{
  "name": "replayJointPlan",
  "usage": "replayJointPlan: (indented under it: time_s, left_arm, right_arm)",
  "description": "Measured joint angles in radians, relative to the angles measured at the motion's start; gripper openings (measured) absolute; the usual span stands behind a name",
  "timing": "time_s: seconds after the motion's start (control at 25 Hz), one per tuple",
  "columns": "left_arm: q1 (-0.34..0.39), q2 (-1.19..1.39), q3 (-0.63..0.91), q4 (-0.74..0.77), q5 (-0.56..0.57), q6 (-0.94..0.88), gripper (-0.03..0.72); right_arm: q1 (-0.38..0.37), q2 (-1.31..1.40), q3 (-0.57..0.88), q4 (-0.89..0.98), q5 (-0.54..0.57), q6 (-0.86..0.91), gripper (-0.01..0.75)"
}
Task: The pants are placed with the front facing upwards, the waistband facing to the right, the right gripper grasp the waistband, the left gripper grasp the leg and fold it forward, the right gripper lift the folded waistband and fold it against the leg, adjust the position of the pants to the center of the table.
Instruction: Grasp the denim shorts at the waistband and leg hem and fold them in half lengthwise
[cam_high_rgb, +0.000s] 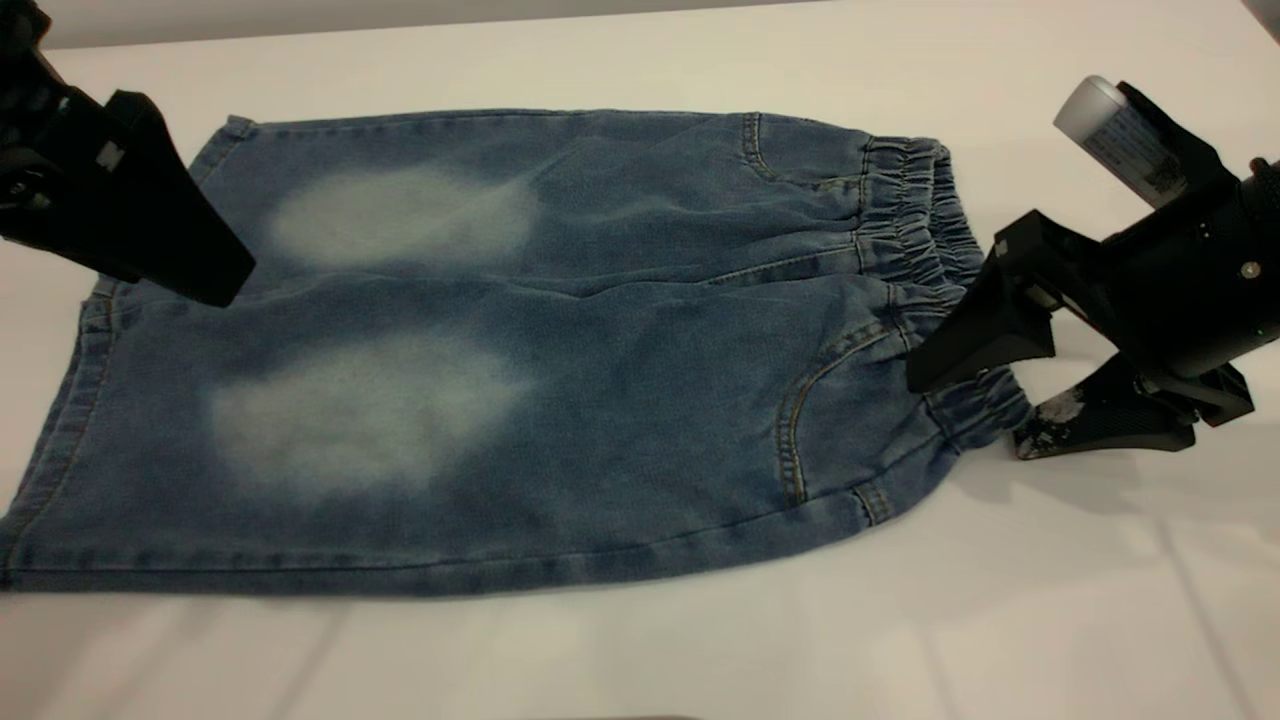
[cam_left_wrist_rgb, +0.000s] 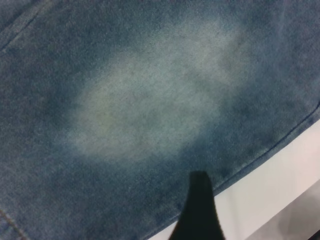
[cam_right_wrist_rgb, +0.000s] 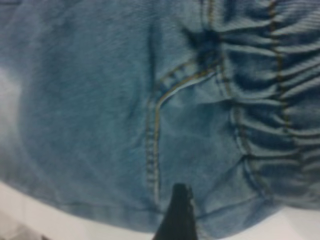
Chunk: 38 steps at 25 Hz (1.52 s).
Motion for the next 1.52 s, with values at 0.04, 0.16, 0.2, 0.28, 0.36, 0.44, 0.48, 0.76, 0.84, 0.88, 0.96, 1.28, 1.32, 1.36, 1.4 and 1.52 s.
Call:
replayJointPlan:
  time_s: [0.04,0.16,0.2,0.28,0.36,0.44,0.48,0.76,0.84,0.88,0.96,1.28,1.32,1.36,1.4,1.52]
  left_arm:
    - [0.000,0.000,0.000,0.000,-0.001,0.000,0.533]
    - [0.000,0.000,0.000,0.000,-0.001,0.000,0.533]
    - [0.000,0.000,0.000,0.000,-0.001,0.000,0.533]
    - [0.000,0.000,0.000,0.000,-0.001,0.000,0.533]
    - [0.000,0.000,0.000,0.000,-0.001,0.000,0.533]
    - [0.000,0.000,0.000,0.000,-0.001,0.000,0.533]
    - [0.000,0.000,0.000,0.000,-0.001,0.000,0.533]
    - [0.000,0.000,0.000,0.000,-0.016,0.000,0.533]
    - [0.000,0.000,0.000,0.000,-0.023,0.000,0.533]
    - [0.000,0.000,0.000,0.000,-0.023,0.000,0.533]
    - [0.000,0.000,0.000,0.000,-0.023,0.000,0.533]
    - [0.000,0.000,0.000,0.000,-0.023,-0.002,0.533]
    - [0.000,0.000,0.000,-0.001,-0.023,-0.002,0.533]
    - [0.000,0.000,0.000,-0.001,-0.023,-0.002,0.533]
    - [0.000,0.000,0.000,-0.001,-0.023,-0.003,0.533]
    - [0.000,0.000,0.000,-0.003,-0.023,-0.003,0.533]
  right_arm:
    - [0.000,0.000,0.000,-0.005,0.018,0.000,0.589]
    - [0.000,0.000,0.000,-0.010,0.091,-0.030,0.583]
    - [0.000,0.000,0.000,0.002,0.100,-0.046,0.581]
    - [0.000,0.000,0.000,0.050,0.091,-0.089,0.577]
    - [0.000,0.000,0.000,0.091,0.072,-0.110,0.576]
    - [0.000,0.000,0.000,0.086,0.073,-0.113,0.576]
    - [0.000,0.000,0.000,0.066,0.080,-0.113,0.576]
    - [0.000,0.000,-0.002,0.111,0.024,-0.160,0.570]
    - [-0.002,0.000,-0.001,0.093,0.029,-0.160,0.569]
    - [-0.002,0.000,0.001,0.073,0.045,-0.160,0.569]
    - [-0.002,0.000,0.006,0.047,0.074,-0.170,0.569]
    - [-0.002,0.000,0.009,0.063,0.097,-0.172,0.569]
    - [-0.002,0.000,0.009,0.055,0.098,-0.170,0.569]
    - [-0.002,0.000,0.009,0.056,0.091,-0.170,0.569]
    - [-0.002,0.000,0.009,0.070,0.076,-0.174,0.568]
    - [-0.002,0.000,0.011,0.110,0.021,-0.185,0.568]
